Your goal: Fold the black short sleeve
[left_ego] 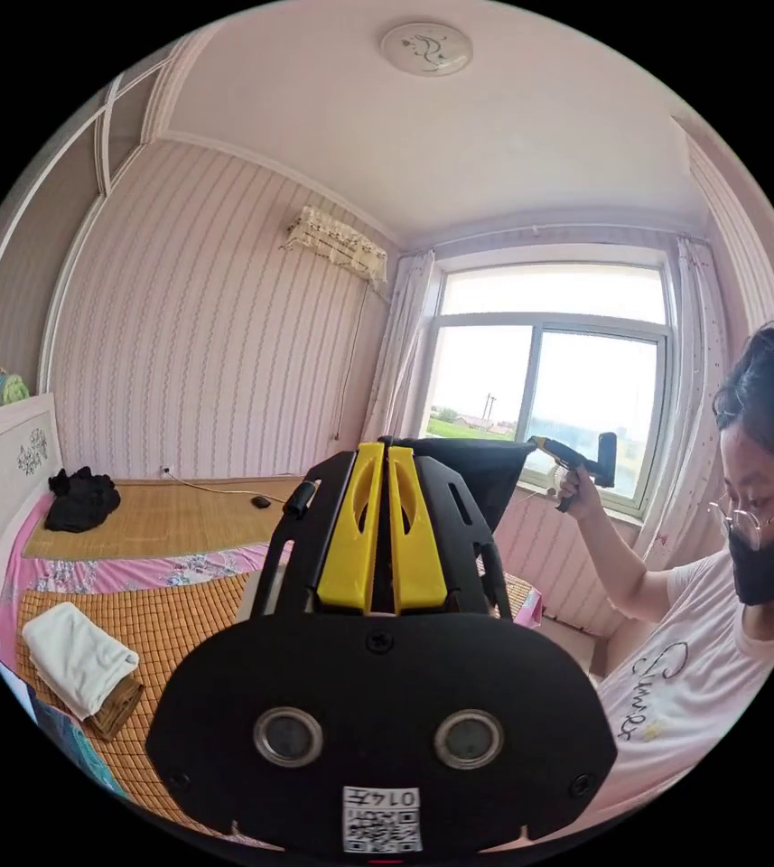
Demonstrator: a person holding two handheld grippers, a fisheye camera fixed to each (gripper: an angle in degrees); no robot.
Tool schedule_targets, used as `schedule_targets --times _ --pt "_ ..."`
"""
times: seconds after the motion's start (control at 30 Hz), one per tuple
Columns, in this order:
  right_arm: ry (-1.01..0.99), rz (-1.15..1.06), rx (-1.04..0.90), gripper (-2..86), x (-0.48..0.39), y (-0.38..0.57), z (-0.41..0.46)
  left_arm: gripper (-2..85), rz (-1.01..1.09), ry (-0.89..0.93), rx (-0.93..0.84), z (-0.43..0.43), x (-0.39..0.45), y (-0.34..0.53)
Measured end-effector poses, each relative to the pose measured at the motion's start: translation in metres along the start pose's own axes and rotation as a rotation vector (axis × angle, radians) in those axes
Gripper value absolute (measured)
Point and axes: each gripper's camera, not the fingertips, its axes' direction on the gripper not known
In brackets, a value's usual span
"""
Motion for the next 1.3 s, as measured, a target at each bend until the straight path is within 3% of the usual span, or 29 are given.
schedule_targets --times 0.27,0.5,0.6,0.77,0.9,1.0,1.13,1.3 --pt "-0.114 -0.163 0.168 -0.2 -0.047 -0.049 -0.094 -1.0 0.179 -0.061 0.217 -0.130 0.065 -0.012" --pt "-0.110 -0.303 0.214 -0.2 -0.080 -0.120 -0.089 -1.0 0.234 -0.163 0.268 -0.163 0.061 -0.047" --pt "-0.059 -0.286 0.050 -0.2 -0.067 -0.137 -0.026 -1.0 0.147 -0.199 0.160 -0.138 0.023 -0.048" --pt "0.049 -0.112 -0.489 -0.2 0.015 -0.082 0.177 -1.0 -0.122 -0.292 -0.215 -0.033 -0.088 0.002" --pt "0.102 0.069 -0.681 -0.2 0.065 -0.023 0.287 -1.0 -0.277 -0.397 -0.371 0.039 -0.145 0.039" --pt "0.098 0.136 -0.561 -0.1 0.070 -0.051 0.315 -1.0 -0.293 -0.410 -0.300 0.059 -0.157 0.016" --pt "0.056 0.109 -0.228 -0.1 0.053 -0.138 0.293 -1.0 -0.166 -0.447 -0.139 0.051 -0.144 -0.035" --pt "0.006 0.016 -0.149 -0.1 0.042 -0.143 0.293 -1.0 -0.153 -0.410 -0.148 0.060 -0.156 -0.015"
